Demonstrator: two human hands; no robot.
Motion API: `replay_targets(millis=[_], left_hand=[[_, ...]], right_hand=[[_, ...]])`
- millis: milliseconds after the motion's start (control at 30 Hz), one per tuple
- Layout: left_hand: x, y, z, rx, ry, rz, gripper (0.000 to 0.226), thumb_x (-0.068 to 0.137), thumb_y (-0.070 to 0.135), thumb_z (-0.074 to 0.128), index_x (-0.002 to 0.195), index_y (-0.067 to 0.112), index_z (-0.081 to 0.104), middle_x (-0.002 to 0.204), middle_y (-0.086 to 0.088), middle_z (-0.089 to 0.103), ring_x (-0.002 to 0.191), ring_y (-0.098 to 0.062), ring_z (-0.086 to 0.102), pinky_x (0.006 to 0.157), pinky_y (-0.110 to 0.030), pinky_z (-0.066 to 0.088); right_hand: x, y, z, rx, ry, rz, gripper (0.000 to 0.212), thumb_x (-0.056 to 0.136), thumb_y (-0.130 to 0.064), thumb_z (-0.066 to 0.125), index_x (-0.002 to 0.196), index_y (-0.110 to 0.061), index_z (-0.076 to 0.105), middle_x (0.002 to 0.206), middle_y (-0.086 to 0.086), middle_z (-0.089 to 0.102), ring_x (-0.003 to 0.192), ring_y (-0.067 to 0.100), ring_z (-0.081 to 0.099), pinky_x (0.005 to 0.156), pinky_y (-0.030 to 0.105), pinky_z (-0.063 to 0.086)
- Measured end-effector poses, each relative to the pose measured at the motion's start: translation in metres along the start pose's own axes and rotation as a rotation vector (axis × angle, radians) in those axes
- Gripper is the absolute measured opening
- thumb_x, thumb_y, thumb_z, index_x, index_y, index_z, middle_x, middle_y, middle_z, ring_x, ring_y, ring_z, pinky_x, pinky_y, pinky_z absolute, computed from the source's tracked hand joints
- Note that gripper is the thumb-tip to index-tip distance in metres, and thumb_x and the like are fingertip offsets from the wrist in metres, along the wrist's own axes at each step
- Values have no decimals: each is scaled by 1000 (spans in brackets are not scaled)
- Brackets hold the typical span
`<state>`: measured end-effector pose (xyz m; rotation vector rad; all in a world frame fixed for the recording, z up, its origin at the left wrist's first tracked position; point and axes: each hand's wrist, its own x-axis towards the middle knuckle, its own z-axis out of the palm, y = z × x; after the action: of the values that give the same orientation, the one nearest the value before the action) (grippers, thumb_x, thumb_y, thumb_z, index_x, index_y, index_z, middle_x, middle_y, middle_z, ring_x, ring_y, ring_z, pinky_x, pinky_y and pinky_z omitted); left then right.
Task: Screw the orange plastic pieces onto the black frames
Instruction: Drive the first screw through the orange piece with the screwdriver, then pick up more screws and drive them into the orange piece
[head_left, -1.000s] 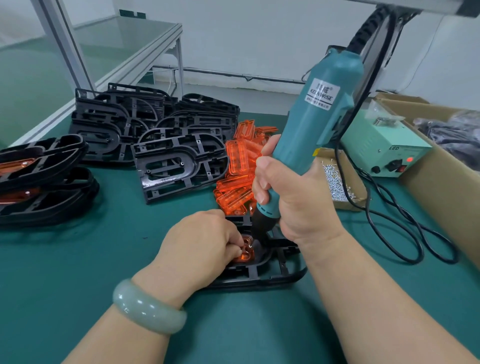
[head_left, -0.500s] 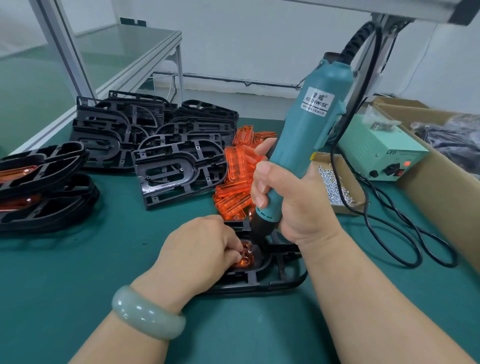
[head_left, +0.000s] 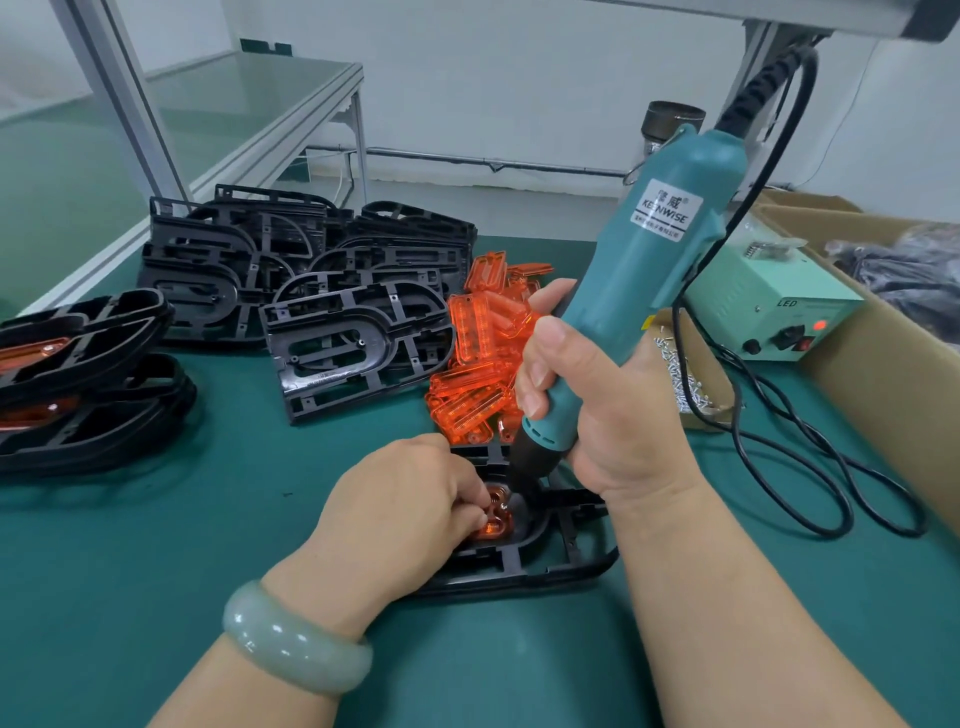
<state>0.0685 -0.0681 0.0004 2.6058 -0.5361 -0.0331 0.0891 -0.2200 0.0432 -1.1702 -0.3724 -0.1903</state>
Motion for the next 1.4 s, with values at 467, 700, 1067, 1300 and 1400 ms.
replay_targets(millis=[467,700,1067,1300,1400], left_hand=[[-2,-2,1,9,22,21,15,84,39,62,98,41,68,82,14,45,82,-8,47,72,-28,44],[-2,-4,2,-2,24,68,18,85,38,63,101,39,69,87,14,48,88,-7,52,79,-28,46],[-1,-5,-3,45,8,90,16,85,45,58,99,45,65,85,20,49,80,-3,51,72,-20,44],[-2,-3,-12,31,-2,89,11,86,46,57,93,45,65,84,24,51,80,3,52,71,-15,43],[1,2,-19,32,-24,105,8,86,43,59,89,45,66,85,24,53,80,5,53,73,-16,43]], right_hand=[[4,-20,2,28,-18,-28,9,82,-11,57,91,-12,56,54,-1,47,41,15,45,48,23,39],[-2,-19,-14,115,93,-45,10,83,-14,53,93,-13,54,54,-3,47,42,12,45,48,22,39],[-5,-7,-53,411,438,-72,10,84,-27,53,90,-20,53,55,-8,45,42,7,43,52,20,43],[-8,-8,-70,444,553,-97,11,82,-29,55,88,-20,55,55,-8,44,44,7,42,52,20,42],[-10,-9,-79,457,595,-90,12,80,-29,56,87,-20,54,55,-8,43,44,7,42,51,20,42]])
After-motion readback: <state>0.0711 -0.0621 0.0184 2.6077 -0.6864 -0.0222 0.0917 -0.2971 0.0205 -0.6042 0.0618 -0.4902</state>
